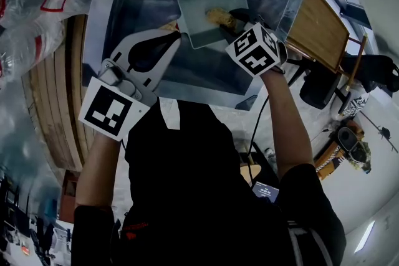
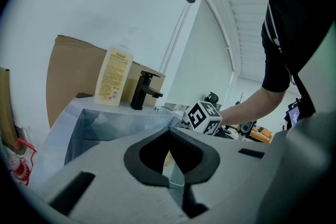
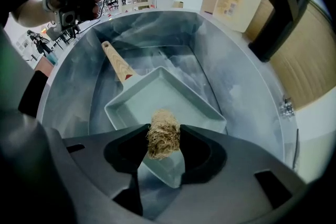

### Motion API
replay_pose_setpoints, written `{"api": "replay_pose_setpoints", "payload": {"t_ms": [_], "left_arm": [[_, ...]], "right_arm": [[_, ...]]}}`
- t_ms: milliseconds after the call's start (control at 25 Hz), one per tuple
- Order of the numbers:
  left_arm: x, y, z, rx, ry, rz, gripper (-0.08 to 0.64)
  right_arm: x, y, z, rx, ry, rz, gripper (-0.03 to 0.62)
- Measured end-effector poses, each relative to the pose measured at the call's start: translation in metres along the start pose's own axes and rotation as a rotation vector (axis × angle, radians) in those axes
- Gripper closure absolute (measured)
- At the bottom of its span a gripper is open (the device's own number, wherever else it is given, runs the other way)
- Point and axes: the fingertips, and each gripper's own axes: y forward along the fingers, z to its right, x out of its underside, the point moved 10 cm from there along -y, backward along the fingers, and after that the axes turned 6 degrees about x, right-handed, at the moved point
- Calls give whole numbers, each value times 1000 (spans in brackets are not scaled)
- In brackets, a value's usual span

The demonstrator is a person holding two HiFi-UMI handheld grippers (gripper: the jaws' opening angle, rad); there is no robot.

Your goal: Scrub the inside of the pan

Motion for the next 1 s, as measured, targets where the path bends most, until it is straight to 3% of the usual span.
{"api": "replay_pose_setpoints", "payload": {"t_ms": [520, 1000], "left_arm": [[-5, 10, 3, 2, -1, 2, 543], [2, -15, 3, -4, -3, 18, 543]], "right_arm": [[9, -5, 14, 25, -60, -66, 414], [-21, -14, -28, -55, -114, -29, 414]]}}
